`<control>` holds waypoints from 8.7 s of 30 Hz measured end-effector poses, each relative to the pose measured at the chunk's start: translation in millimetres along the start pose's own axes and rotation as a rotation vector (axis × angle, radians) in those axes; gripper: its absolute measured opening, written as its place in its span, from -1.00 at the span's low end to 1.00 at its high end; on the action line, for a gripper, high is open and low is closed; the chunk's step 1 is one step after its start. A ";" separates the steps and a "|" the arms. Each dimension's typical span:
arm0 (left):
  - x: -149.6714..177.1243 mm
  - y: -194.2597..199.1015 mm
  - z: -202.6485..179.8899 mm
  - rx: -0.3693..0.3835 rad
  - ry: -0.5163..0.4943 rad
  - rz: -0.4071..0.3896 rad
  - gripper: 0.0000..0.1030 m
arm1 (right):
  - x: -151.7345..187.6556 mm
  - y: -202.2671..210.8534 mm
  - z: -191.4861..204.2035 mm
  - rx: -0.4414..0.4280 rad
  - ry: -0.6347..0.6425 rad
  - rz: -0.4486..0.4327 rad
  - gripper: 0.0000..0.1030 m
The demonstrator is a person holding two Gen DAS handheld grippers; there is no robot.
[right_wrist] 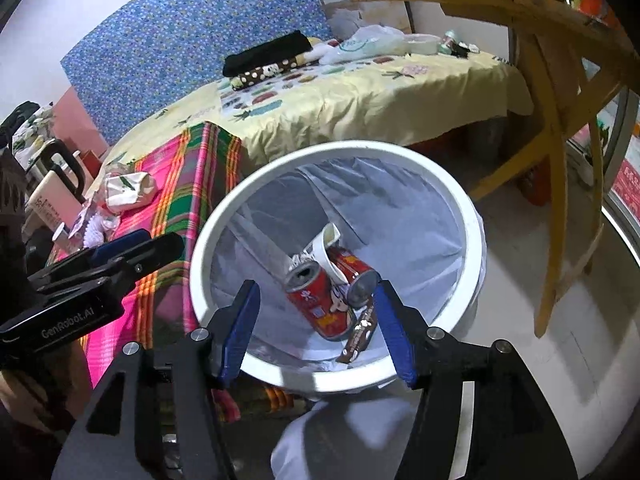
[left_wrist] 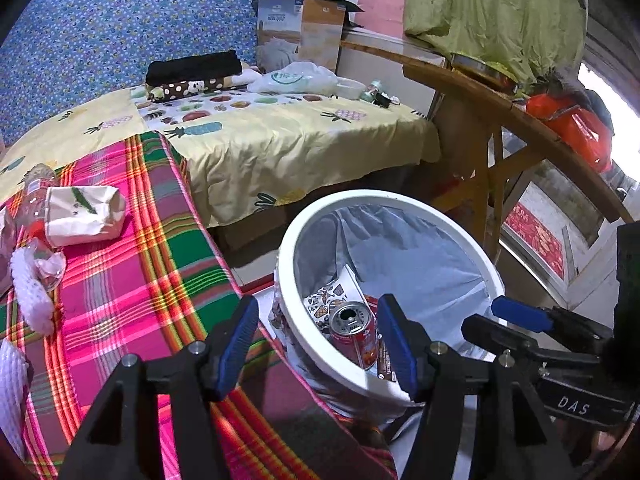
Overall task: Collect trash
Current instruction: 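Move both open tools back over the table, then reach the left tool to the white foam net sleeve and close on it, then lift the foam sleeve with the left tool while the right tool grasps the clear plastic cup, then carry the foam sleeve and plastic cup over the white bin and open both tools, then move both open tools back over the table, then grasp the second foam sleeve with the left tool while the right tool reaches the white paper bag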
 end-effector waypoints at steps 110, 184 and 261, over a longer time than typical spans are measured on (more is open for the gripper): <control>68.1 111.5 284.5 -0.467 0.385 -0.052 -0.46 | -19.2 -129.9 277.6 -0.354 0.430 0.108 -0.43; 15.0 -24.9 -19.9 0.079 -0.015 0.089 0.02 | 5.1 -13.2 -8.3 -0.003 -0.013 0.076 -0.41; 29.5 50.0 235.6 -0.468 0.377 0.001 0.11 | -31.1 -44.4 176.4 -0.317 0.260 0.006 0.10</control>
Point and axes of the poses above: each gripper's, at about its wrist camera, not at the fingertips, and y roughly against the way its jaws point, z to its left, x to its underside, the point moved 4 cm from there along -y, roughly the way its jaws point, and after that the axes turned 12 degrees about -z, right-handed, at the moved point
